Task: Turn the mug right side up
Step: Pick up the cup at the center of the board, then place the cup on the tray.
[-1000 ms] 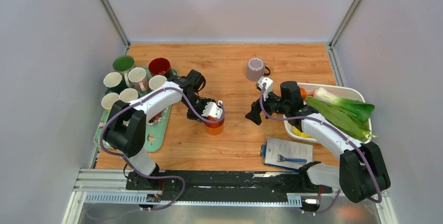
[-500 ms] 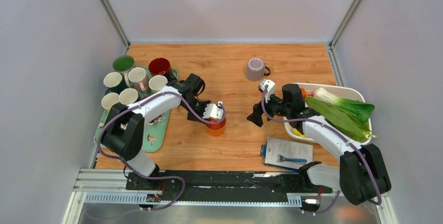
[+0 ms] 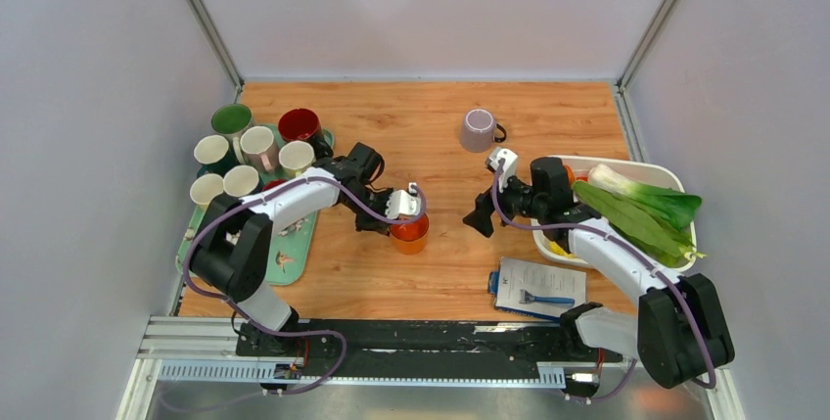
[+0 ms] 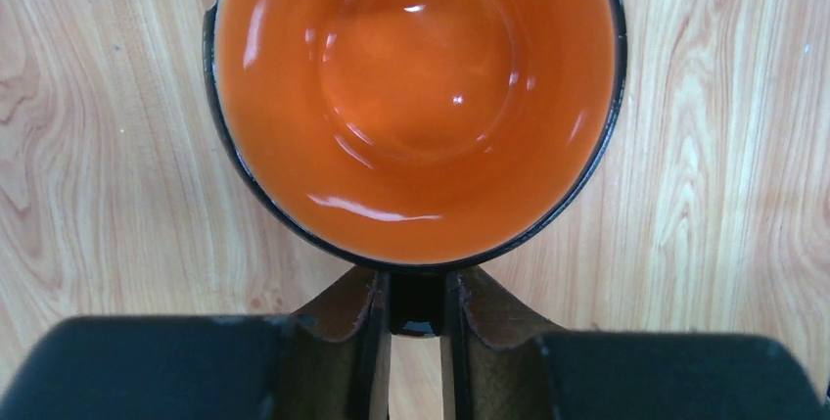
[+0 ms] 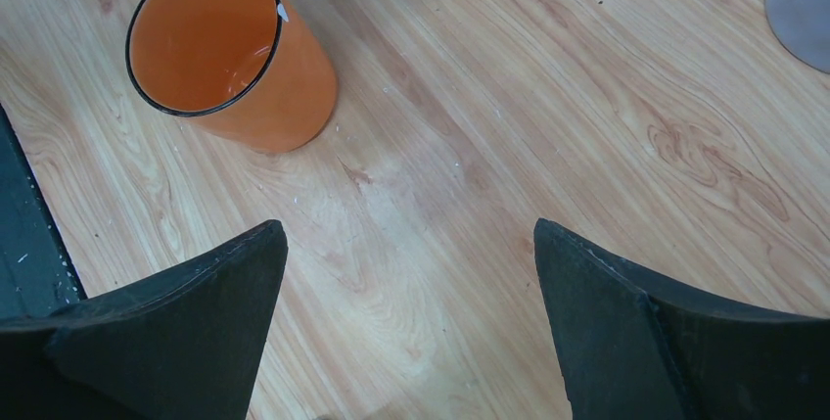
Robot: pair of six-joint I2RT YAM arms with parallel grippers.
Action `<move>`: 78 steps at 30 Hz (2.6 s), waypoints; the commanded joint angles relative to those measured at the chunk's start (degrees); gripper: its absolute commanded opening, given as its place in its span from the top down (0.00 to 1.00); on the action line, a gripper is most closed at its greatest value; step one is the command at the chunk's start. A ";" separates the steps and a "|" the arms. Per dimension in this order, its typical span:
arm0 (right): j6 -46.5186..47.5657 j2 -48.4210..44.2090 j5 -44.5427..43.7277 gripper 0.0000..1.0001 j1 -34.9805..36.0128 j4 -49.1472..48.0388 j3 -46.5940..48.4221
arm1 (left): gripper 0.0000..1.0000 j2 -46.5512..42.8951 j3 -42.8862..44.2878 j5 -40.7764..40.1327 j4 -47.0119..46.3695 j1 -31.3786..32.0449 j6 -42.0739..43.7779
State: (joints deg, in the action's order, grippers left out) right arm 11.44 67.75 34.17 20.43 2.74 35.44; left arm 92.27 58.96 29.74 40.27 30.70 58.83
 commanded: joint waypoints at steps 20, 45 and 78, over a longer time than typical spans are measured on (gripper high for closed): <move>-2.29 -1.56 1.95 0.00 -1.79 -4.45 -1.55 | 1.00 -30.46 5.77 -24.39 11.88 -10.89 -31.48; -4.81 7.53 1.45 0.00 -1.75 -3.80 7.85 | 1.00 -35.75 -3.33 -44.80 8.76 -53.08 -46.87; -3.02 7.23 1.54 0.00 -1.80 -3.72 5.30 | 1.00 -27.98 -15.14 -27.48 2.64 -67.72 -30.31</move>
State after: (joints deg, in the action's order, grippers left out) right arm 7.60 75.81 35.35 18.92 0.56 41.12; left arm 63.77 44.53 4.82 50.09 -34.94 28.51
